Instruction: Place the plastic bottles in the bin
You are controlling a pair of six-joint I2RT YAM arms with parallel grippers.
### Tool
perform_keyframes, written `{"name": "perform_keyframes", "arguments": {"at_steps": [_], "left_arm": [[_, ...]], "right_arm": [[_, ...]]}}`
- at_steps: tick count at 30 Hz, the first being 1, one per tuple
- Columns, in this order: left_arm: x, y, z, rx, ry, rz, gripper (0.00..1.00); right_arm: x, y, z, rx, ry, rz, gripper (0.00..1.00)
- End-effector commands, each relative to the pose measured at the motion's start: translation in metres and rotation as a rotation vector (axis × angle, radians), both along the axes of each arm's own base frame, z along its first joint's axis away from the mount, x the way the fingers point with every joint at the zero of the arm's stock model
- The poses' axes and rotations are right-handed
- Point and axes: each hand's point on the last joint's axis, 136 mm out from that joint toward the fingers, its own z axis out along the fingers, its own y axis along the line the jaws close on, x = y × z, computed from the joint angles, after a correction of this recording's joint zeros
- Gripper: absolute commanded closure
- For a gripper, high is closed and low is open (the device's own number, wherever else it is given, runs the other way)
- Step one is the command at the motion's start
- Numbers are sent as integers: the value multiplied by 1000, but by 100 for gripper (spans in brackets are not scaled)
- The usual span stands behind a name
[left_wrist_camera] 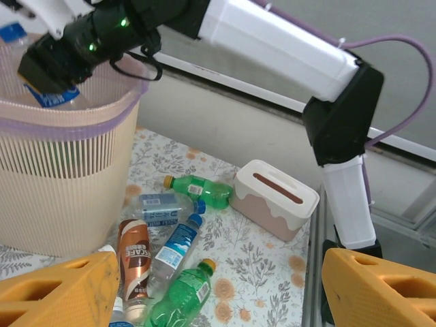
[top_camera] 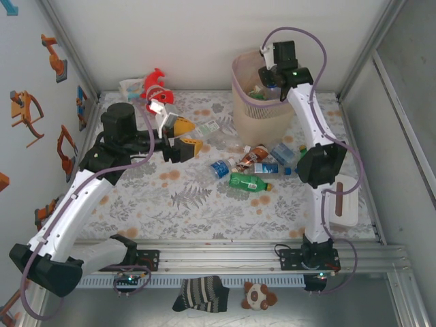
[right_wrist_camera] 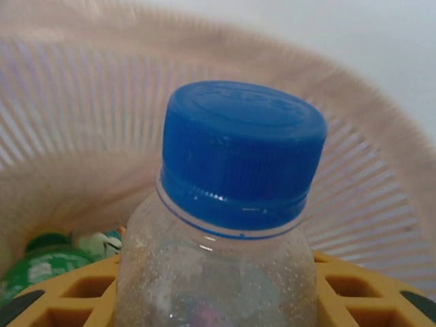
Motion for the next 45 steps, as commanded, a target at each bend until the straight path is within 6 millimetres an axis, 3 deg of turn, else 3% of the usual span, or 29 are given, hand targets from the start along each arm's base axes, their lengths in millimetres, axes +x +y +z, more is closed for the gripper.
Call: {"name": "perform_keyframes", "arguments": {"at_steps": [1, 14, 23, 30, 38, 45], "left_arm": [[-3, 3, 0, 0, -2, 6, 23], [3, 1, -4, 2, 4, 8, 23], [4, 0, -11, 3, 25, 14, 23], [7, -2, -11, 2, 29, 12, 23], [11, -4, -12, -3, 44, 13, 24], [13, -6, -11, -11, 50, 15, 25]], "right_arm": [[-4, 1, -11, 8, 57, 52, 54], [-17, 1, -103, 40, 341, 92, 56], [-48, -1, -129, 38, 508, 104, 58], [-66, -6, -121, 16, 562, 101, 58], [-80, -8, -88, 24, 536, 105, 56], [-87, -8, -51, 39, 463, 109, 38]]}}
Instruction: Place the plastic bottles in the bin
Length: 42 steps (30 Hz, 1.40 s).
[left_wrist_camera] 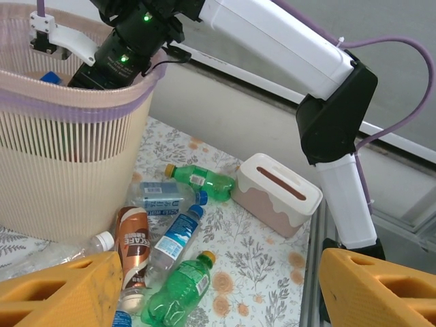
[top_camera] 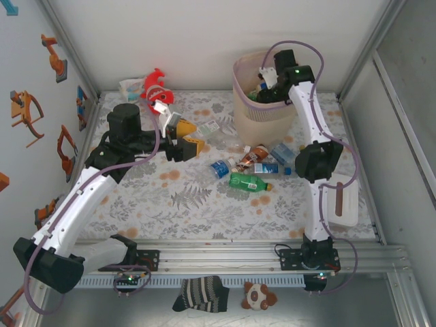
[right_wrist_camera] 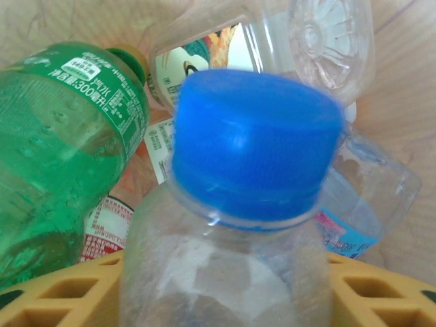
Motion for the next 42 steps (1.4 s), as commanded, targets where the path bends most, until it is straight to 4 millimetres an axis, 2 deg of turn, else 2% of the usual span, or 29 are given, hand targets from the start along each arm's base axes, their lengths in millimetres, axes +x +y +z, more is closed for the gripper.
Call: {"name": "perform_keyframes", "arguments": {"at_steps": [1, 8, 14, 22, 30, 34, 40, 42], "left_arm": [[3, -2, 7, -23, -10, 1, 25], [5, -2, 6, -24, -6, 4, 25], [7, -2, 2, -17, 3, 12, 25], [16, -1, -8, 14, 20, 57, 25], [38, 2, -28, 94, 47, 137, 25], [49, 0, -39, 141, 67, 152, 25], [61, -5, -48, 164, 84, 151, 25], [63, -8, -50, 161, 92, 138, 25]], "right_arm": [[-20, -9, 30, -4, -11, -13, 37], [-23, -7, 71, 43, -110, -31, 29], [-28, -5, 102, 94, -189, -50, 28], [-42, -1, 142, 182, -268, -60, 33], [-74, 1, 180, 276, -342, -74, 40], [-91, -8, 185, 264, -354, -101, 41], [-117, -36, 169, 174, -338, -183, 42], [-125, -51, 157, 142, -321, -221, 42]]}}
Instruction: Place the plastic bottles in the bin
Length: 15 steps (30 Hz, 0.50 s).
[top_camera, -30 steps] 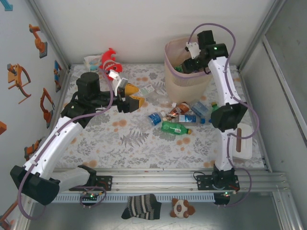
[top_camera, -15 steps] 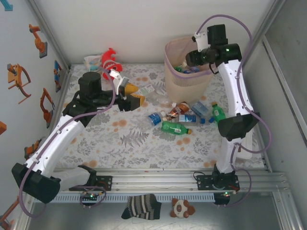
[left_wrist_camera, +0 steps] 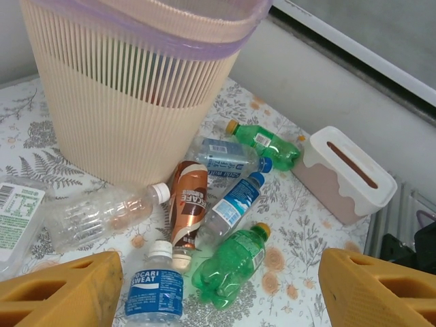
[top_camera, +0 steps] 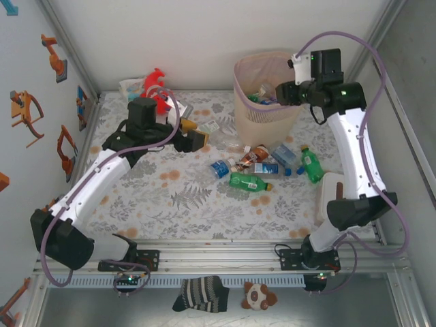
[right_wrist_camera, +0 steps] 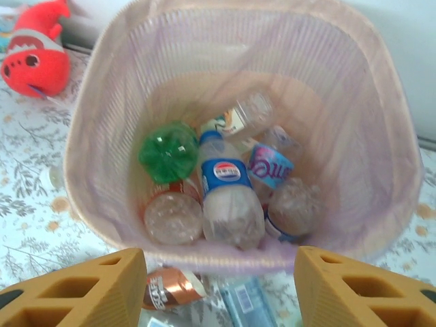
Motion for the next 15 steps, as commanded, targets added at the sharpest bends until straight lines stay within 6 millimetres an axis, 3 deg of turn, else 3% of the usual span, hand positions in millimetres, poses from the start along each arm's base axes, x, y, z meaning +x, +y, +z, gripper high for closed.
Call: {"name": "perform_keyframes", "arguments": {"at_steps": [1, 9, 15], "left_arm": [[3, -2, 8, 0, -24, -20, 25], [3, -6, 6, 2, -8, -47, 25], [3, -8, 7, -10, 0, -56, 25]], "right_arm": [[-7, -29, -10, -45, 7, -101, 43], [-35, -93, -58, 8, 110, -271, 44], [-43, -124, -106, 52, 233, -381, 47]]}}
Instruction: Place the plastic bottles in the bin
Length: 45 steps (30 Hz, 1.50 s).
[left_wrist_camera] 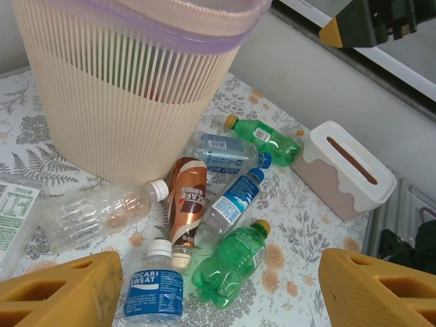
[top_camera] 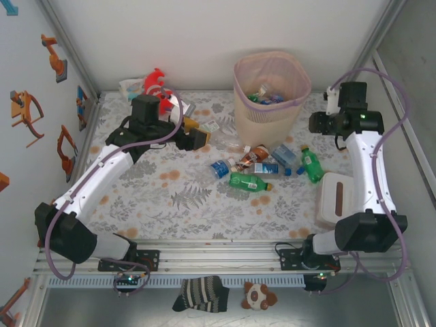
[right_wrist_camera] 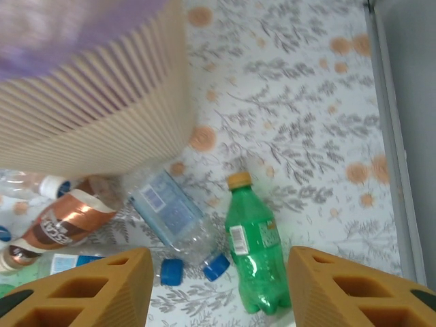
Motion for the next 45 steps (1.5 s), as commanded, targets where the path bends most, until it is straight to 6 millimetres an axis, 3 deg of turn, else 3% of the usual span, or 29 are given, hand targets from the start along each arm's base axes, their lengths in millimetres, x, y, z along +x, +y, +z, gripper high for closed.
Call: {"name": "perform_keyframes", "arguments": {"at_steps": [1, 5, 12, 20, 29, 37, 45], "left_arm": [[-2, -3, 11, -22, -21, -35, 25], [-3, -3, 10, -27, -19, -37, 25], [-8, -1, 12, -40, -28, -36, 25], [-11, 1, 12, -39, -26, -33, 25], [-14, 7, 13, -37, -35, -14, 25], [-16, 9, 15, -43, -36, -2, 26], [-19, 11, 20, -55, -48, 8, 25]], "right_arm": [[-1, -9, -20, 40, 30, -60, 47], [1, -31, -66, -34, 150, -143, 50], [12, -32, -137, -26, 295, -139, 50], [46, -32, -172, -23, 327, -96, 51], [68, -23, -200, 25, 383, -29, 50], [75, -44, -222, -66, 454, -61, 51], [73, -50, -232, -70, 484, -73, 57]]}}
